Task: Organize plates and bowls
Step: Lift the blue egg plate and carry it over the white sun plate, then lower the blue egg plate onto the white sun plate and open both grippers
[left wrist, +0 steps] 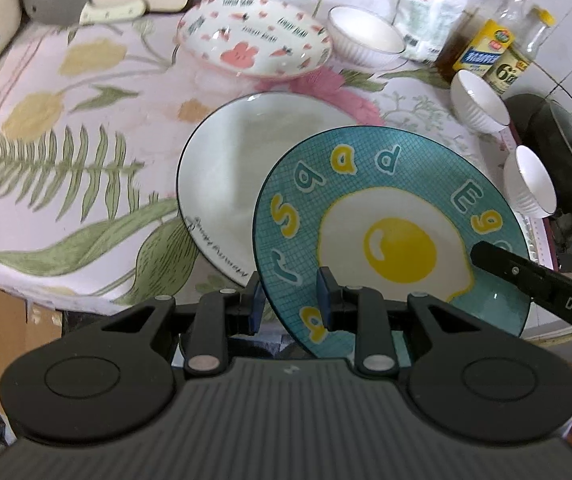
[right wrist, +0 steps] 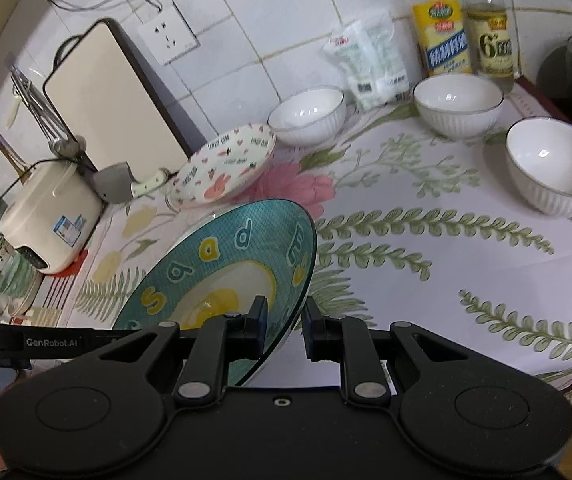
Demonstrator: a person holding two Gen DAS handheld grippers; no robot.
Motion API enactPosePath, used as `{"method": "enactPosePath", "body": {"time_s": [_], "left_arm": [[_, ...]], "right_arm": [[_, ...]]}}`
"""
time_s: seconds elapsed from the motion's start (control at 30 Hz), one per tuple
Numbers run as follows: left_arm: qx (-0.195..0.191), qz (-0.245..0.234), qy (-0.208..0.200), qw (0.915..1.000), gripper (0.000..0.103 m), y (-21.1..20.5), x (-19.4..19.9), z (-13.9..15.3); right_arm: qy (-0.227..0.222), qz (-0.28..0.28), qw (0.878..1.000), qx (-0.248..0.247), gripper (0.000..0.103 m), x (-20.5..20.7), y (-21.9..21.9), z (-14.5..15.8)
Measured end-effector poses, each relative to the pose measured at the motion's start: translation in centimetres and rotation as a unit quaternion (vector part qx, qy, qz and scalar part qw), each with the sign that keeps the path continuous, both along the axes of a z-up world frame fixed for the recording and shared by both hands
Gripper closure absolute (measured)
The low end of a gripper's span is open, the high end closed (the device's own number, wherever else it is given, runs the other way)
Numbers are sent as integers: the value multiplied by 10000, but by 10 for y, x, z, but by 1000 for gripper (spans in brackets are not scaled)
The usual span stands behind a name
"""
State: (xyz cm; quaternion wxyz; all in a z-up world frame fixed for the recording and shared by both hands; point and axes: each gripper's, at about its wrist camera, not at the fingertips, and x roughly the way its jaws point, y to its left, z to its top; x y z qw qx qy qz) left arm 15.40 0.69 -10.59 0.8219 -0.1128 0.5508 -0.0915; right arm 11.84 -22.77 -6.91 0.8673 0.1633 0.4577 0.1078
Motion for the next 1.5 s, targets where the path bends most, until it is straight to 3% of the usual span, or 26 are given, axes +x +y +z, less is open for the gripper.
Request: {"method": "enactPosePath", "body": {"time_s": [0.33, 0.77, 1.0, 1.13, 1.5], "left_arm": [[44, 386, 188, 9991, 78, 18, 13, -26], [67, 584, 271, 9979, 78, 25, 21, -33], [141, 639, 301, 9974, 78, 23, 20, -36], [225, 670, 285, 9971, 78, 20, 20, -38], [473, 758, 246, 9957, 78, 19, 27, -40]], "right_arm": [[321, 358, 9988, -27, 81, 34, 15, -28], [421, 607, 9952, -643, 80, 56, 40, -32], [466, 594, 9919, -1021, 73, 55, 51, -38], [271, 684, 9885, -1323, 70, 52, 58, -42], [-27, 863, 9860, -1427, 70, 58, 64, -53]]}}
